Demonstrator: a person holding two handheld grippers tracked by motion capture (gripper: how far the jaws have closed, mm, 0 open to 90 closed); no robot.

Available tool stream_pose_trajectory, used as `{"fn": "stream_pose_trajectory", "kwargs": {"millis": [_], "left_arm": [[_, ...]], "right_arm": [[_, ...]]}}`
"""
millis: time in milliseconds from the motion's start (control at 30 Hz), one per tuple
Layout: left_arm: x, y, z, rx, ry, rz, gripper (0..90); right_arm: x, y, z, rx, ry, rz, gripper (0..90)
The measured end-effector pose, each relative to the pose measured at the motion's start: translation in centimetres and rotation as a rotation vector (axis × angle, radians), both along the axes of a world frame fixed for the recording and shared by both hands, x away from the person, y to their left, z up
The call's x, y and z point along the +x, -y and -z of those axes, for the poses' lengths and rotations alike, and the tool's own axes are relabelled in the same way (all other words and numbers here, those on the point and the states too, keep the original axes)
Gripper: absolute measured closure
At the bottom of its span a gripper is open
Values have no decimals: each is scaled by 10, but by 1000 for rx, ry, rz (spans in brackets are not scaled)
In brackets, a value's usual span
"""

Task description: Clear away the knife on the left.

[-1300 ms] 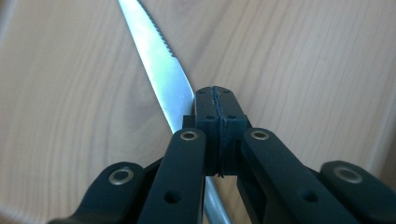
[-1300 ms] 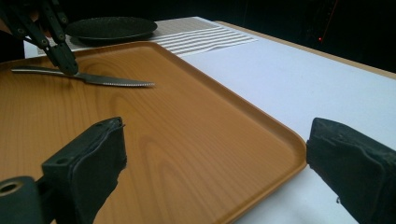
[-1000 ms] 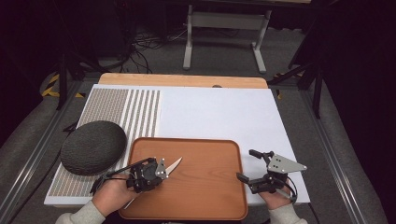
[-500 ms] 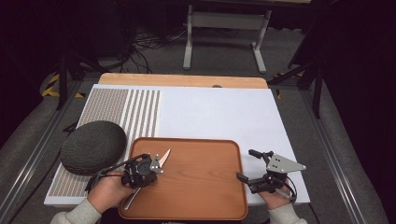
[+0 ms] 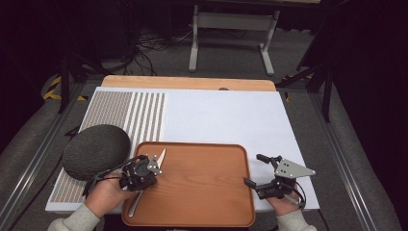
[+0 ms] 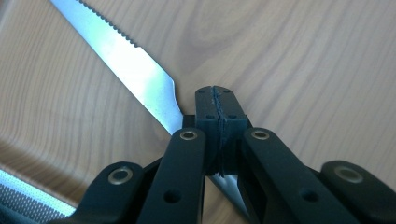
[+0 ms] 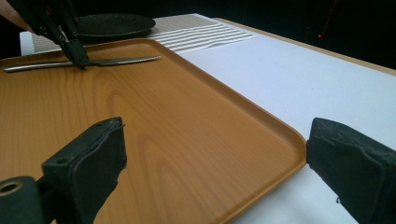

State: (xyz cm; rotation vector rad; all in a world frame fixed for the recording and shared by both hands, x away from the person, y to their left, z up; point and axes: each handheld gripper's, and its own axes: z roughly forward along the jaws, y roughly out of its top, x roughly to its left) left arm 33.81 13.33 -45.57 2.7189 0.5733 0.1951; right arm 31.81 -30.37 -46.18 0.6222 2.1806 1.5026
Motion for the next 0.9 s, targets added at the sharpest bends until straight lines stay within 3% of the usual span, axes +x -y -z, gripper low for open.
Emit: {"fn": "stream_pose_trajectory", "kwargs": {"millis": [567, 900], "left_arm": [[5, -13, 1, -36, -35, -40, 889], [7, -20, 2, -42, -34, -47, 883]], "right_arm": [[0, 1, 0, 1, -1, 2, 56], [0, 1, 0, 0, -1, 3, 56]]}}
